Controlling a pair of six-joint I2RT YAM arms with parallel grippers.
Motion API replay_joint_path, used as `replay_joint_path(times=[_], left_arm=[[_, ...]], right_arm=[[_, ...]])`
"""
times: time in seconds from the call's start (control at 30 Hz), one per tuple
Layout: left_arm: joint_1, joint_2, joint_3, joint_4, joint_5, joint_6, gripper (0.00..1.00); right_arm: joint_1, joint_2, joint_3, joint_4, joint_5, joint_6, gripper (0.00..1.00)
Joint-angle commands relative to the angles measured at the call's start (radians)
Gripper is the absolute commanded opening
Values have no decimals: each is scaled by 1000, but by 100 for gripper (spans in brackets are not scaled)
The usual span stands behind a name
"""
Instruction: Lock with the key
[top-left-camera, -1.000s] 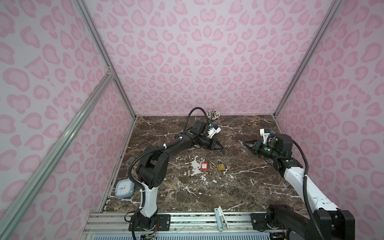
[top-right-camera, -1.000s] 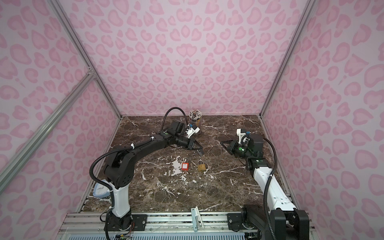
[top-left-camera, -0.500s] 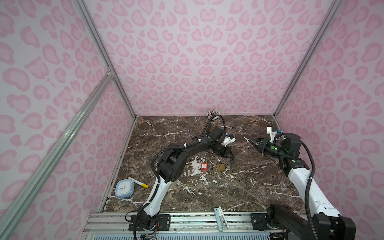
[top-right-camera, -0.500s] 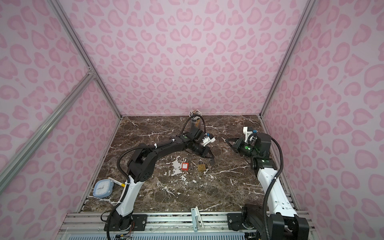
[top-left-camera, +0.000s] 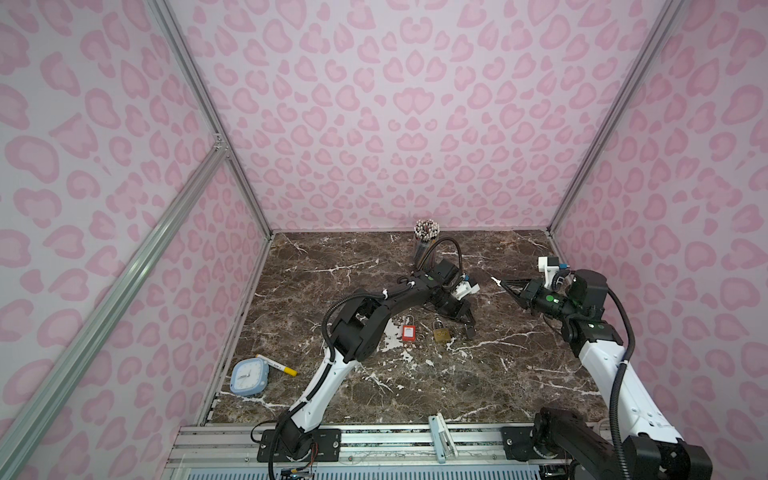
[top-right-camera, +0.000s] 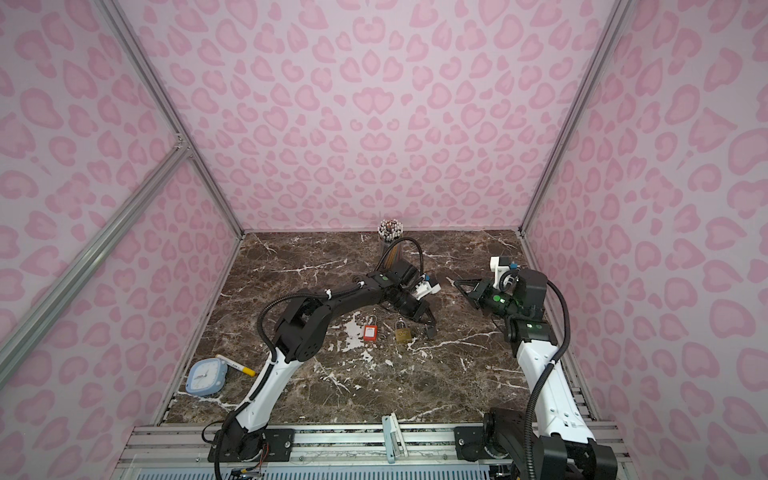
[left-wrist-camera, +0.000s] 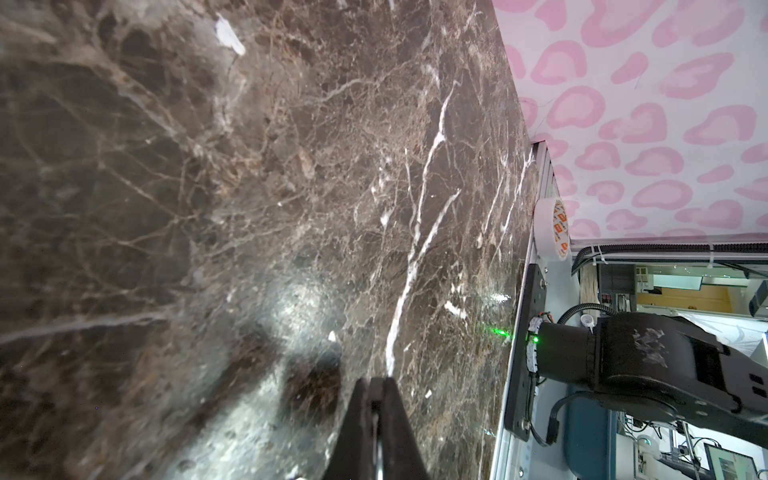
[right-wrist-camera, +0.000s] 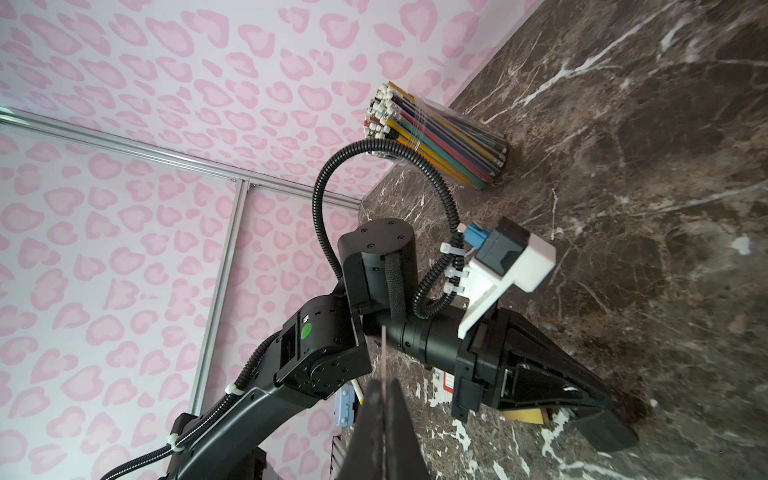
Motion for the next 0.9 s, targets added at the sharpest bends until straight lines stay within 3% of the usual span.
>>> replay_joint_path(times=[0.0,0.37,0.87], left_arm=[[-1,19,15,-3,21,11,3],[-1,44,33,-4,13,6,6],[-1,39,40,-25,-10,10,35]], right_arm=[[-2,0,-1,17,-25,-6,0],[-19,-20,-11,-8,-41,-16,0],[-21,-33,-20,-26,-44,-27,0]])
